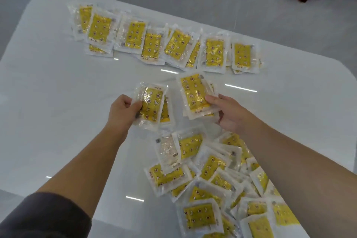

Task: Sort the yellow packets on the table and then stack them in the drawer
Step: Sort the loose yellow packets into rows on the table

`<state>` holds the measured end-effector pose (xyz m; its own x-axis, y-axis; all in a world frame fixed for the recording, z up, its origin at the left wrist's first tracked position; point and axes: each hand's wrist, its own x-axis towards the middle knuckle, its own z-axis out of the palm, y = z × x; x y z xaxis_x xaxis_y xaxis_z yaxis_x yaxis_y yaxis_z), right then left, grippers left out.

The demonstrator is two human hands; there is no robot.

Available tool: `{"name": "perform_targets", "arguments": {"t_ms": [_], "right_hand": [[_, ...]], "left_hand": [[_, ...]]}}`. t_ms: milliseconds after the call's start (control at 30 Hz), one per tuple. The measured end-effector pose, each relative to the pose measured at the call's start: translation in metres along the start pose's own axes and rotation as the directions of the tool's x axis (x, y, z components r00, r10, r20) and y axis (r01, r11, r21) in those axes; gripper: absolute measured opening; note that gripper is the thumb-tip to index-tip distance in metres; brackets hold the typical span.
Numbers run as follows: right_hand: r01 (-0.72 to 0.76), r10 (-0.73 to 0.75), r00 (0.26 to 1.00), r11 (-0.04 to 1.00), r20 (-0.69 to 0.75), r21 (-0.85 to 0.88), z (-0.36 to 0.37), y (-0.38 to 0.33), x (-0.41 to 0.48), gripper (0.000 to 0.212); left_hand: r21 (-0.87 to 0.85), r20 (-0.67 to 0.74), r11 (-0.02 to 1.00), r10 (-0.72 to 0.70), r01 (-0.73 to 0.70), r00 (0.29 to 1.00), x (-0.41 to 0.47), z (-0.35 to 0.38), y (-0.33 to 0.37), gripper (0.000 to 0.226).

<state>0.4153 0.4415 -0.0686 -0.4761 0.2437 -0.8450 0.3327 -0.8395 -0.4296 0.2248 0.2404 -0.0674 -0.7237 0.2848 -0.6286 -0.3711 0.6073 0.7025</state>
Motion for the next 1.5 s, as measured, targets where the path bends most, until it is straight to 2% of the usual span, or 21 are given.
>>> {"name": "perform_targets", "arguments": {"t_ms": [100, 167, 300, 400, 467, 567, 667, 767, 800, 900, 967, 1067, 1133, 1200, 1367, 1500], "right_hand": [[0.058, -0.054, 0.997, 0.996, -0.054, 0.062, -0.016, -0.032, 0.013, 0.032], [0.109, -0.103, 0.990, 0.992, -0.096, 0.061, -0.028, -0.053, 0.022, 0.042], [0.180, -0.197, 0.963, 0.978, -0.183, -0.109, -0.039, -0.094, 0.046, 0.100], [0.243, -0.276, 0.928, 0.957, -0.250, -0.157, -0.041, -0.116, 0.074, 0.102], [0.221, -0.274, 0.913, 0.955, -0.303, -0.198, -0.036, -0.125, 0.084, 0.106], [0.209, -0.292, 0.881, 0.946, -0.371, -0.247, -0.046, -0.129, 0.092, 0.071], [0.250, -0.384, 0.807, 0.911, -0.449, -0.329, -0.068, -0.130, 0.087, 0.049], [0.250, -0.516, 0.727, 0.814, -0.453, -0.525, -0.091, -0.137, 0.083, 0.019], [0.219, -0.551, 0.703, 0.770, -0.450, -0.600, -0.099, -0.140, 0.085, 0.018], [0.098, -0.632, 0.666, 0.601, -0.396, -0.793, -0.113, -0.142, 0.081, 0.041], [0.050, -0.672, 0.651, 0.502, -0.353, -0.863, -0.120, -0.135, 0.075, 0.048], [0.046, -0.699, 0.654, 0.419, -0.289, -0.907, -0.123, -0.114, 0.059, 0.045], [0.090, -0.719, 0.656, 0.374, -0.228, -0.923, -0.123, -0.096, 0.047, 0.043], [0.133, -0.728, 0.667, 0.328, -0.160, -0.935, -0.122, -0.076, 0.031, 0.041], [0.215, -0.661, 0.746, 0.125, 0.080, -0.969, -0.121, -0.018, -0.009, 0.037], [0.259, -0.524, 0.815, -0.049, 0.246, -0.965, -0.116, 0.023, -0.032, 0.034]], "left_hand": [[-0.081, -0.005, 0.997, 0.010, -0.010, 1.000, 0.017, 0.037, 0.031, 0.028], [-0.113, -0.013, 0.994, 0.009, -0.011, 1.000, 0.029, 0.062, 0.051, 0.029], [-0.096, -0.021, 0.994, 0.048, -0.050, 0.999, 0.059, 0.109, 0.091, 0.029], [-0.038, -0.051, 0.994, 0.099, -0.101, 0.994, 0.082, 0.138, 0.114, 0.032], [0.109, -0.110, 0.987, 0.133, -0.121, 0.985, 0.094, 0.150, 0.123, 0.033], [0.316, -0.243, 0.946, 0.158, -0.076, 0.957, 0.106, 0.153, 0.126, 0.022], [0.313, -0.330, 0.948, 0.159, -0.051, 0.931, 0.111, 0.148, 0.127, 0.014], [0.328, -0.377, 0.943, 0.189, -0.060, 0.907, 0.114, 0.143, 0.133, 0.006], [0.340, -0.385, 0.939, 0.183, -0.046, 0.905, 0.116, 0.143, 0.135, 0.009], [0.443, -0.424, 0.895, 0.154, 0.056, 0.892, 0.114, 0.148, 0.135, 0.041], [0.497, -0.424, 0.865, 0.176, 0.066, 0.888, 0.097, 0.155, 0.128, 0.046], [0.552, -0.315, 0.829, 0.306, -0.089, 0.898, 0.055, 0.162, 0.106, 0.044], [0.619, -0.197, 0.759, 0.402, -0.204, 0.894, 0.026, 0.163, 0.085, 0.040], [0.682, -0.088, 0.685, 0.426, -0.257, 0.901, -0.002, 0.161, 0.061, 0.036], [0.779, 0.064, 0.584, 0.288, -0.228, 0.956, -0.060, 0.147, -0.002, 0.029], [0.869, 0.088, 0.472, 0.147, -0.148, 0.985, -0.081, 0.120, -0.040, 0.054]]}}
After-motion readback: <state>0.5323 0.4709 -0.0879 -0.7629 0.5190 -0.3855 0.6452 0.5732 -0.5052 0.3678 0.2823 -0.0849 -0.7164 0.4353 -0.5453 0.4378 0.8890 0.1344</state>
